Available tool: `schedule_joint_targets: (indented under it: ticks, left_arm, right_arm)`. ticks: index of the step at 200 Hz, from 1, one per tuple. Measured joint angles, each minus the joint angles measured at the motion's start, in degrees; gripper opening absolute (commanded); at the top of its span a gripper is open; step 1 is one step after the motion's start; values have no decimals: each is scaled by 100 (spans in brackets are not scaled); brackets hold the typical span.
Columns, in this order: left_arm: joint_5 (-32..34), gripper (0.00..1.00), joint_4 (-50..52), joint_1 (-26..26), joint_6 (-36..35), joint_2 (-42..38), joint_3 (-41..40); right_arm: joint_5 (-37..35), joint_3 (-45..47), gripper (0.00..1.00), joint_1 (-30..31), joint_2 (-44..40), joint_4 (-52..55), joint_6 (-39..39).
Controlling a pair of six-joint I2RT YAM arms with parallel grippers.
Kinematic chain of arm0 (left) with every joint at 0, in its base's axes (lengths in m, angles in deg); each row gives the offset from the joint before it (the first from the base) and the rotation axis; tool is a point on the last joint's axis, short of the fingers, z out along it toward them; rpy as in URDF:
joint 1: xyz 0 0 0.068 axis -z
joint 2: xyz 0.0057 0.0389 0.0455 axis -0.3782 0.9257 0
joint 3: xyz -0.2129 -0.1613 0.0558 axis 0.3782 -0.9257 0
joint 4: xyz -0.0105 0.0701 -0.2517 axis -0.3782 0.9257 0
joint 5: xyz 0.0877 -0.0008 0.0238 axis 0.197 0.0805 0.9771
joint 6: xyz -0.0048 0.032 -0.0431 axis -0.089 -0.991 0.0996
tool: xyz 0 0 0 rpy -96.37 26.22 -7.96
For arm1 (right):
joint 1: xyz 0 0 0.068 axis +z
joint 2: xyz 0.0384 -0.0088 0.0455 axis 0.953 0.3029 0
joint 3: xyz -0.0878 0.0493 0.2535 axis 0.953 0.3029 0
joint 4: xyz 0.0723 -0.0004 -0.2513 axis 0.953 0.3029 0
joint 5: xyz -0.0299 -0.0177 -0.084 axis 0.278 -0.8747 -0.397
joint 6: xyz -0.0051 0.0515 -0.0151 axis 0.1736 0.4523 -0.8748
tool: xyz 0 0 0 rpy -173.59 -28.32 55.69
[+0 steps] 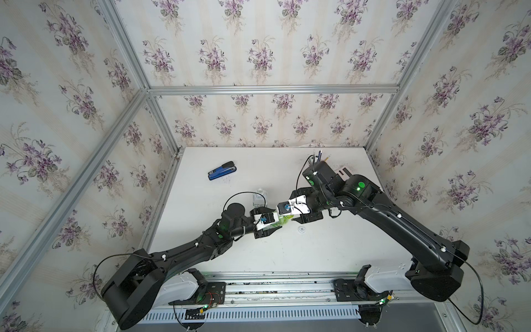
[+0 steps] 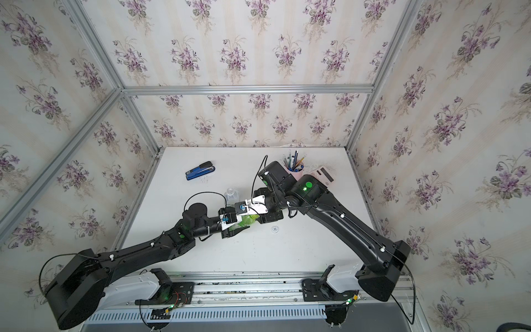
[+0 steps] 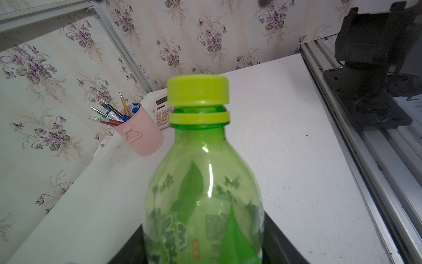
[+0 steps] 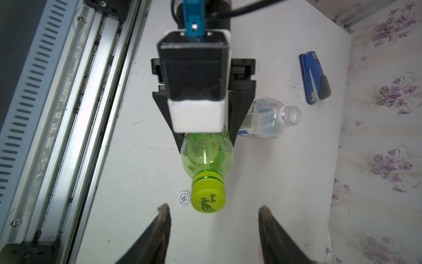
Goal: Screw on the bottle caps
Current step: Screw the bottle cap onto the plastic bottle.
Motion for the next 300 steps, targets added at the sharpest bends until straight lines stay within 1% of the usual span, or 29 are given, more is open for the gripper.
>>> schedule_joint_targets:
  ticks: [24,42,72,105,119,159,181,220,243,254,269,285,300]
  left_arm:
    - [-37,62,11,0,0,-20,0]
    - [-39,62,11,0,2,-24,0]
    - [-63,62,20,0,4,-35,0]
    - [-114,62,42,0,15,-50,0]
    - [-136,62,74,-2,22,-57,0]
    - [-122,62,72,-2,46,-9,26]
    - [-96,62,70,-2,57,39,33]
    - [-70,62,70,-2,66,26,33]
    - [-59,62,72,-2,66,11,33]
    - [-59,62,79,-2,66,11,33]
    - [-57,62,94,-2,66,11,33]
    - [-57,62,107,-2,63,11,33]
    - [-55,62,131,-2,66,11,24]
  right_arm:
    - [-337,107,54,192,131,35,-494]
    - [-555,201,47,297,170,33,-754]
    - [-949,361,40,361,192,-59,-1019]
    - [-1207,535,33,389,170,-227,-1187]
    - [-1233,654,33,398,103,-363,-1191]
    - [-1198,734,45,402,2,-562,-1029]
    - [-1167,664,45,402,-63,-540,-966]
    - [-1078,693,41,402,-120,-546,-868]
    - [-1071,776,35,402,-118,-560,-833]
    - [-1060,782,31,402,-107,-573,-804]
    - [-1040,782,24,402,-98,-579,-732]
    - [-1036,778,18,400,-96,-575,-695]
    - [-1034,761,15,400,-66,-535,-551]
